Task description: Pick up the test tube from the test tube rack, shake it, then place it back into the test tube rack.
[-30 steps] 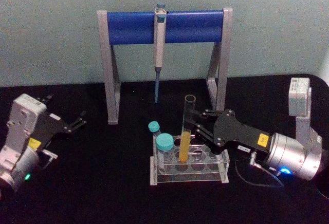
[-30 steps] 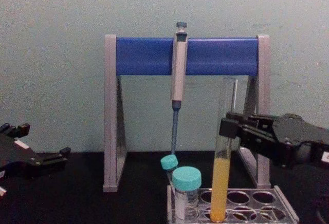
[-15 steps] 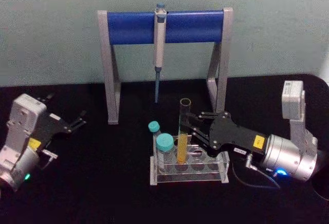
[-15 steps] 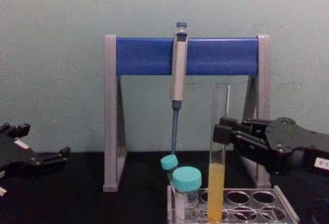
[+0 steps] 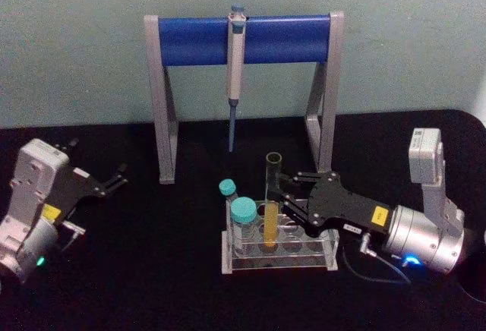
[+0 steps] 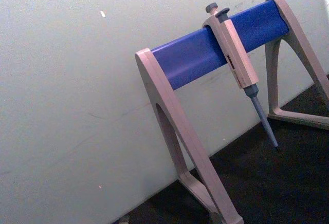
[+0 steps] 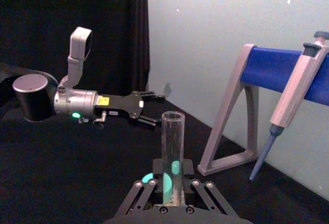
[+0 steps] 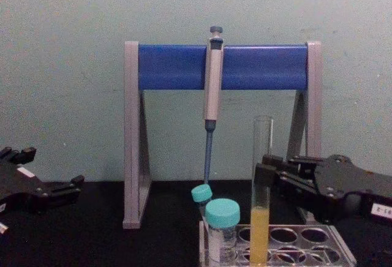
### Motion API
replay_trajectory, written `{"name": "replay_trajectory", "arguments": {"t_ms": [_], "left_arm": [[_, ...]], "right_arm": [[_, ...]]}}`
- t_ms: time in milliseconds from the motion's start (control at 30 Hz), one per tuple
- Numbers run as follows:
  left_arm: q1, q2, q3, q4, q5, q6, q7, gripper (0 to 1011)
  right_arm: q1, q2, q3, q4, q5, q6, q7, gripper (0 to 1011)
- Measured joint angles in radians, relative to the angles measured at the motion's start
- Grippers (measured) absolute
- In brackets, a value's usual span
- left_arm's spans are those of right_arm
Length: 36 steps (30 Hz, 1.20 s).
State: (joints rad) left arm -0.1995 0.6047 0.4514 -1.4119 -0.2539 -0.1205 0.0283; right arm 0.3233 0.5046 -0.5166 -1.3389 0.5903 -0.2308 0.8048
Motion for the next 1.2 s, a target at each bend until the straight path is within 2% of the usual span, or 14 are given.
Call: {"name": "replay_trajectory", "arguments": {"t_ms": [633,1200], "left_arm": [[0.0,0.0,0.0,0.0,0.0,0.0,0.0,1001],[0.0,0.0,0.0,0.0,0.0,0.0,0.0,1001]], "right_arm": [[-0.004,-0.023,-0.003,0.048,-0.025,0.003,-0.008,213],[-0.001,-0.028,-0.005,0.057,-0.037,0.013,-0.019,213]]}}
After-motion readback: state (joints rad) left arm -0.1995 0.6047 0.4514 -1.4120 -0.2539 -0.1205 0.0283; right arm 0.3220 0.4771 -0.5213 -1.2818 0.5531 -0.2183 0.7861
